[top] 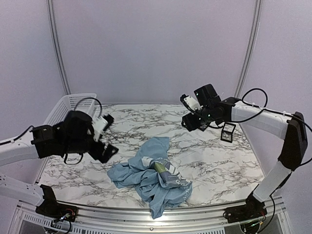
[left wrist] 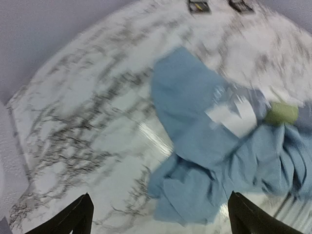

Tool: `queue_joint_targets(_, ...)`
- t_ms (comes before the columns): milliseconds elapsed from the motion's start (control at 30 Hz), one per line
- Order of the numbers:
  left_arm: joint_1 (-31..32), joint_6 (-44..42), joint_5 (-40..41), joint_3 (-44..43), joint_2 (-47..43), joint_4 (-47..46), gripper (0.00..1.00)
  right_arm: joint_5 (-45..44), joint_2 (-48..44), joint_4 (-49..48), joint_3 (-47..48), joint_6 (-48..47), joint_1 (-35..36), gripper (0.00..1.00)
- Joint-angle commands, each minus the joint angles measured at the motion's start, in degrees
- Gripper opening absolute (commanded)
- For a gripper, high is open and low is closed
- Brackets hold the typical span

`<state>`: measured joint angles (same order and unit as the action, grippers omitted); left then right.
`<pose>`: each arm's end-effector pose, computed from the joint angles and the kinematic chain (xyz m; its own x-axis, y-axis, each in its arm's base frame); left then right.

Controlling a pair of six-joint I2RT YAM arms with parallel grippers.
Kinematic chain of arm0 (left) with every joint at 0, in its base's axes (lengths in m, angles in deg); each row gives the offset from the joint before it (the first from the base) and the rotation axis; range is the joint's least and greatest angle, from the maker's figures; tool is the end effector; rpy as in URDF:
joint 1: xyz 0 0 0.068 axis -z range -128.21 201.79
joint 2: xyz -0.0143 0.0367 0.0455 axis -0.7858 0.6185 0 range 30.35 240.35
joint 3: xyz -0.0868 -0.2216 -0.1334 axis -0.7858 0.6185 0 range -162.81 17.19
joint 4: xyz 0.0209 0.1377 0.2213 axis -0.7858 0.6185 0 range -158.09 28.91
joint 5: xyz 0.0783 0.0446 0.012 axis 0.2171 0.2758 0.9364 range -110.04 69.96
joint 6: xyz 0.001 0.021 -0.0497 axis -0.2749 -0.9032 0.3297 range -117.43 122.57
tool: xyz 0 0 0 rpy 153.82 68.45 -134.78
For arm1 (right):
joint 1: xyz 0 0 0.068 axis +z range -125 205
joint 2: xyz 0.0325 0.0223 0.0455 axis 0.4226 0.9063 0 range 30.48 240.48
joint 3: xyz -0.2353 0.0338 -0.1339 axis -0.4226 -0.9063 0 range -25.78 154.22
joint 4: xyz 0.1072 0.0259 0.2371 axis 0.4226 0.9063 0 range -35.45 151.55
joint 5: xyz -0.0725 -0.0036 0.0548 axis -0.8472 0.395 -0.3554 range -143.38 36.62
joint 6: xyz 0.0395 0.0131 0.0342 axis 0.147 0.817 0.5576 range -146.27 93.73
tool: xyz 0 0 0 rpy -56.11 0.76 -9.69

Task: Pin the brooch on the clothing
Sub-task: Place the crumpled clothing at the center of the board, then pick up the crumped clothing from the center of the board.

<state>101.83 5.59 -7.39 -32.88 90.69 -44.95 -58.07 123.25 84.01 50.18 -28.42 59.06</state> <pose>0.1548 -0.1728 0.2984 -0.3864 0.3809 -0.8400 0.6108 0.7881 0.0764 0.3003 0.1995 0.2847 -0.5789 -0.4366 -0.6886 -0.5335 0.8415 -0.0850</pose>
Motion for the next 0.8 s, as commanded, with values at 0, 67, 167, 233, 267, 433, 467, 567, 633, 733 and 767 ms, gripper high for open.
queue_joint_targets(0, 16.89, -6.88, 0.36, 1.27, 12.14, 6.09, 0.99, 3.55, -7.13, 5.54, -7.76, 7.51, 9.51, 0.60)
queue_joint_targets(67, 19.23, -9.89, 3.79, -0.72, 19.19, 6.23, 0.98, 4.07, -8.72, 10.08, -10.88, 10.89, 12.71, 0.59)
queue_joint_targets(167, 19.24, -13.56, 6.45, -4.43, 28.36, 7.82, 0.94, 9.10, -12.02, 14.56, -16.36, 16.03, 17.36, 0.67)
queue_joint_targets(233, 19.02, -15.08, 7.65, -5.59, 32.12, 7.94, 0.94, 14.09, -14.06, 14.09, -21.28, 19.48, 20.20, 0.74)
queue_joint_targets(267, 18.73, -15.41, 7.80, -6.04, 33.29, 7.90, 0.91, 16.02, -14.83, 12.90, -23.70, 21.08, 21.70, 0.76)
queue_joint_targets(433, 17.32, -14.38, 7.78, -7.63, 34.65, 7.83, 0.43, 26.24, -18.52, 0.89, -36.22, 28.87, 26.04, 0.78)
queue_joint_targets(467, 17.21, -14.14, 7.67, -7.49, 34.23, 7.65, 0.39, 28.31, -19.37, -2.71, -38.28, 29.97, 26.37, 0.79)
queue_joint_targets(567, 16.75, -13.34, 7.52, -6.42, 32.91, 6.80, 0.22, 30.96, -21.38, -13.04, -43.69, 33.06, 26.44, 0.72)
queue_joint_targets(633, 15.94, -12.07, 6.73, -5.55, 32.27, 6.14, 0.12, 28.63, -21.20, -16.05, -44.56, 34.17, 26.41, 0.48)
queue_joint_targets(733, 14.39, -7.81, 6.31, -5.38, 31.65, 6.02, 0.00, 25.51, -19.82, -16.62, -43.81, 34.48, 25.63, 0.06)
queue_joint_targets(767, 13.86, -6.11, 5.96, -5.54, 31.08, 6.02, 0.00, 24.51, -19.68, -16.65, -43.24, 34.45, 24.79, 0.00)
